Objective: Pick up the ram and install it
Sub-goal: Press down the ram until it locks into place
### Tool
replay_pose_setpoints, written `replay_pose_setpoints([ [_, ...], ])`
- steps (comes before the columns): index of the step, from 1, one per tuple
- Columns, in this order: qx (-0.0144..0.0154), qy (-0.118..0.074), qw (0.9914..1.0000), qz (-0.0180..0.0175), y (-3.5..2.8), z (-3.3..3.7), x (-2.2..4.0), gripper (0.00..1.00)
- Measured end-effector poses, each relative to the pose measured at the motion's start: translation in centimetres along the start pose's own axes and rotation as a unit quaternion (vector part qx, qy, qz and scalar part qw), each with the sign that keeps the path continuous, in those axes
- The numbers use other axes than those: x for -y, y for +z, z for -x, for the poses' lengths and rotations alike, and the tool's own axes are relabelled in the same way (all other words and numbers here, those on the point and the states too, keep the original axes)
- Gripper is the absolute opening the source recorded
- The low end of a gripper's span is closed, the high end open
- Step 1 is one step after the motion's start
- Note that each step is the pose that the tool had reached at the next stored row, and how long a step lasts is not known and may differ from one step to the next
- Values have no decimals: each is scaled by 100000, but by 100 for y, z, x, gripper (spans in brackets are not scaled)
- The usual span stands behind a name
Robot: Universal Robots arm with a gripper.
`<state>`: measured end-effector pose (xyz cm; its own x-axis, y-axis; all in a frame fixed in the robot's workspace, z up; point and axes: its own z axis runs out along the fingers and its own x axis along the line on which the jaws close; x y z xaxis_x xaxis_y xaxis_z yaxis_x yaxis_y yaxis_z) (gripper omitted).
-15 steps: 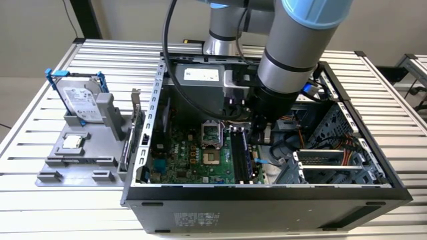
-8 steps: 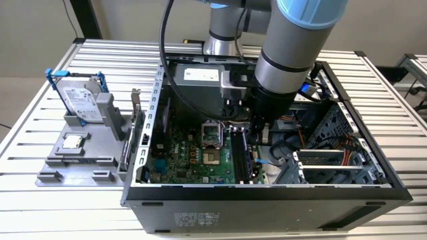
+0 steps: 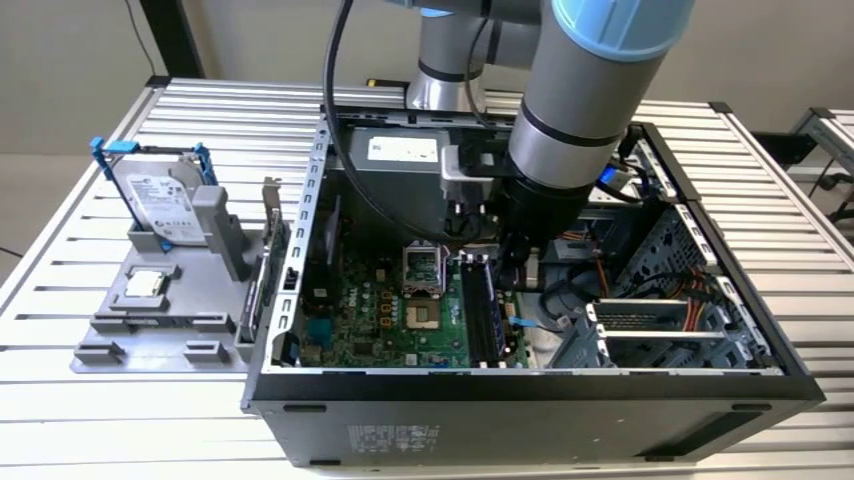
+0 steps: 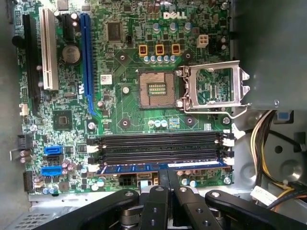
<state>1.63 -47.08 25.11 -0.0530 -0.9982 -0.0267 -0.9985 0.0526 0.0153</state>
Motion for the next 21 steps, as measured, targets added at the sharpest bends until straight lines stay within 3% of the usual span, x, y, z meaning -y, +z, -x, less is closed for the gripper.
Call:
replay_pose_setpoints([
  [12, 4, -130, 100000, 3, 16, 0, 1, 0],
  [21, -154, -253, 100000, 77, 107, -3, 2, 0],
])
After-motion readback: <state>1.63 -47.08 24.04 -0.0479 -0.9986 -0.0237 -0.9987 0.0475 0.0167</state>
